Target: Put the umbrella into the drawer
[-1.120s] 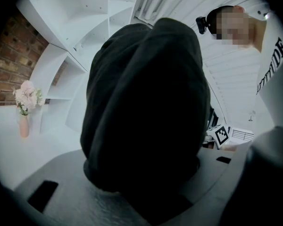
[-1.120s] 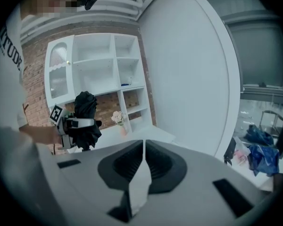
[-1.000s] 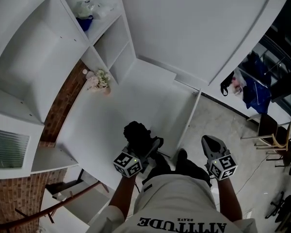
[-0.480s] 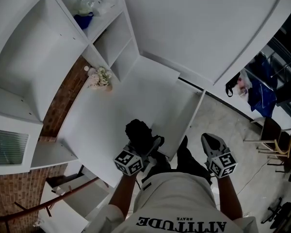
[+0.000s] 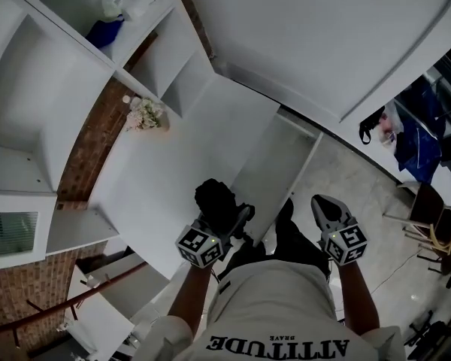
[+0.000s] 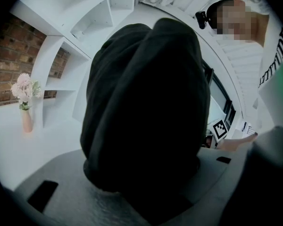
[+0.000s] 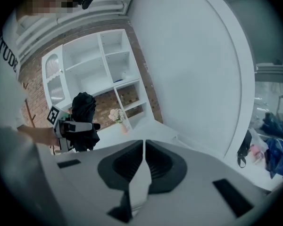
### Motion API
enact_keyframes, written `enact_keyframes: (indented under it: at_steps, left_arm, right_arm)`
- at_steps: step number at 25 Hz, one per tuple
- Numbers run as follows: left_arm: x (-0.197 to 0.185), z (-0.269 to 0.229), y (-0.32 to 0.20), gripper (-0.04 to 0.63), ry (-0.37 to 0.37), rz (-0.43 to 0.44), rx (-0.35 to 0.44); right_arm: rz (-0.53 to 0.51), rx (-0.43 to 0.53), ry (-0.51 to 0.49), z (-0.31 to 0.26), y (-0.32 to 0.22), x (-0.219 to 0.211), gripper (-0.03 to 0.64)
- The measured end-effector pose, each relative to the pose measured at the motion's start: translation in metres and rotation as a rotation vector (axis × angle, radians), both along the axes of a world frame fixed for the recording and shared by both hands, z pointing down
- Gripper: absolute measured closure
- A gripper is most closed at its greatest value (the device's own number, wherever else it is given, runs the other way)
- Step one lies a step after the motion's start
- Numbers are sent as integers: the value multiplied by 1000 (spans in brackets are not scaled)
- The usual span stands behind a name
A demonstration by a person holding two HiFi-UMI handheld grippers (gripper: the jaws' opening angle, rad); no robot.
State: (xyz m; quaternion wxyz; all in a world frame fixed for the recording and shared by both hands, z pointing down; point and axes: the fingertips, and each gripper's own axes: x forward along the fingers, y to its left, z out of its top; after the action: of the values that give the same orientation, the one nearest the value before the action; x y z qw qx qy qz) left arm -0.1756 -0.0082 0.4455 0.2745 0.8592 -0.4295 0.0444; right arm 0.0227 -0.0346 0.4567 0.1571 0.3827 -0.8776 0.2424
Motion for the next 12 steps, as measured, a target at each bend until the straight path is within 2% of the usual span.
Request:
enact_keyframes:
  at_steps: [7, 12]
  left_arm:
    - [24, 16, -30, 365, -76, -20, -34]
    - [35, 45, -48, 365, -145, -19, -81]
  right_arm:
    - [-48, -37, -26, 22, -42, 18, 580]
    - [-106, -65, -29, 39, -64, 15, 580]
